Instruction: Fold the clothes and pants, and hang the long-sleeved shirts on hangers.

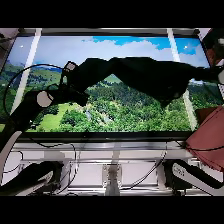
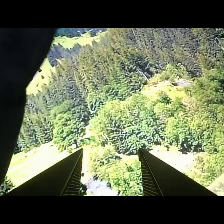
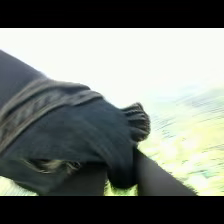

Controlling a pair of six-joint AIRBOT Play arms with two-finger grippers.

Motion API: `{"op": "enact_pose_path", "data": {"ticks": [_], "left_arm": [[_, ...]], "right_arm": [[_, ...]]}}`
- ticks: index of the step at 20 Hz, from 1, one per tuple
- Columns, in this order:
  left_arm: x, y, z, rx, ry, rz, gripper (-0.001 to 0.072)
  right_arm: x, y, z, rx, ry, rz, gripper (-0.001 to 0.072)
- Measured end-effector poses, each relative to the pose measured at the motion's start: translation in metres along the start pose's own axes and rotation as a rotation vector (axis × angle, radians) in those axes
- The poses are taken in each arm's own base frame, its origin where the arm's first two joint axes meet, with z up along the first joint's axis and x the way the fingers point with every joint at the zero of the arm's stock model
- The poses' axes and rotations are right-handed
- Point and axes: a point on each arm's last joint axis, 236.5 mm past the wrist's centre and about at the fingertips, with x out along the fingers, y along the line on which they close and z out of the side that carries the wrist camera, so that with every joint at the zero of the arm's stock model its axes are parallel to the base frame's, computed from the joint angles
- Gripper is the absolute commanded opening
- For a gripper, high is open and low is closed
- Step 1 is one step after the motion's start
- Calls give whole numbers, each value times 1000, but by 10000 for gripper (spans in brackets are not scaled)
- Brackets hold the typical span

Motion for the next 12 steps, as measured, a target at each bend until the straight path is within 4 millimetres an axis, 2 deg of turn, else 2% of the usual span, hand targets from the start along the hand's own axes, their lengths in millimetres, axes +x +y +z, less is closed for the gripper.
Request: {"op": "enact_pose_path", "data": {"ticks": [1, 4, 6, 7, 9, 12], "left_arm": [[0, 0, 0, 0, 0, 0, 374], [0, 1, 0, 2, 1, 2, 374], [0, 1, 0, 2, 1, 3, 374], [0, 1, 0, 2, 1, 3, 374], [0, 1, 0, 2, 1, 3, 374], [0, 1, 0, 3, 1, 3, 374]], "right_arm": [[-2, -19, 6, 33, -23, -33, 610], [-8, -61, 7, 111, -30, -100, 610], [-8, -76, 0, 146, -7, -123, 608], [-8, -82, -6, 159, 15, -132, 558], [0, -86, -24, 179, 85, -136, 548], [28, -76, -67, 227, 259, -91, 550]]}}
